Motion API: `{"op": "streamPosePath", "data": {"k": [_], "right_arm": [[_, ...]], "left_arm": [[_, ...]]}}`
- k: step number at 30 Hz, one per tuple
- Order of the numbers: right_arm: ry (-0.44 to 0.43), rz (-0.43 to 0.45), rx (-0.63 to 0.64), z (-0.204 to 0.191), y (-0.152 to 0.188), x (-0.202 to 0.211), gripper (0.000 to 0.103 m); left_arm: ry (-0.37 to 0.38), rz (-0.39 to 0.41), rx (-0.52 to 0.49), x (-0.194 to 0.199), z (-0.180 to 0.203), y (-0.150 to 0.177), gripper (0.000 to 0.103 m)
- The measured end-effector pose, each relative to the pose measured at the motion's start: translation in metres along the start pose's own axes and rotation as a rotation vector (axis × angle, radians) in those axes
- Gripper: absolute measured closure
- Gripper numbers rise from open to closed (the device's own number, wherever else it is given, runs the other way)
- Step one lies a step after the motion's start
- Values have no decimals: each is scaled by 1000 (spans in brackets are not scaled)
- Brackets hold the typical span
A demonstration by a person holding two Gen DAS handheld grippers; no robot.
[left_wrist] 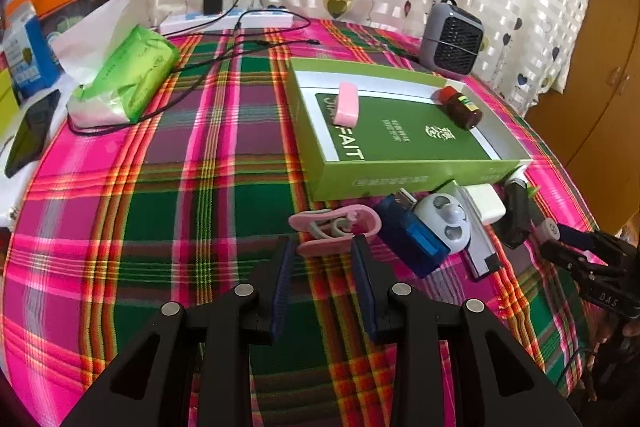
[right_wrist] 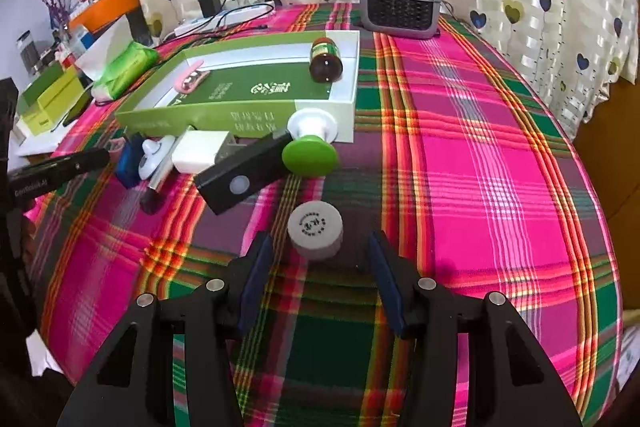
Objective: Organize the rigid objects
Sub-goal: 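Move the right tool to the white round jar while the left tool approaches the pink clip, then close the right tool on the white jar while the left tool grasps the pink clip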
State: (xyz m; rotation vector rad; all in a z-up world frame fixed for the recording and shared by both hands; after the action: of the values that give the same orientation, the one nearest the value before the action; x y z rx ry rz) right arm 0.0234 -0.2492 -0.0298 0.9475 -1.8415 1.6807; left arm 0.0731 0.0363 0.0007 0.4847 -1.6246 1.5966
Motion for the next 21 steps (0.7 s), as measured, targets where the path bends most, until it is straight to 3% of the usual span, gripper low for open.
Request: {"op": "streamPosePath", "data": {"k": [8,14,21], "right_arm": [[9,-2,5,-1,-1,0,52],[13,-1,7,-2,0,0,52],[47,8,47,-8,1,-1,52]], "left_arm": [[112,-11,-12,-4,2,0,74],[147,-10,-62,5,17,6,74],[2,52,-122,15,14,-1,74]]}}
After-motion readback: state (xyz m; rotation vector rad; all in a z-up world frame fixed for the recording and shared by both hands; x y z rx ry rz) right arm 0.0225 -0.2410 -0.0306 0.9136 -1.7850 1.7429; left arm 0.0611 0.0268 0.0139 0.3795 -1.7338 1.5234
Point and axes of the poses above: each gripper's, at about its wrist camera, not at the fingertips, and x roughly against the way its jaws point, z to its right, y to its underside, the point moved 1 cm from there along -x, roughly the way its jaws point, and after that the axes turned 5 degrees about -x, right-handed, at the moved point
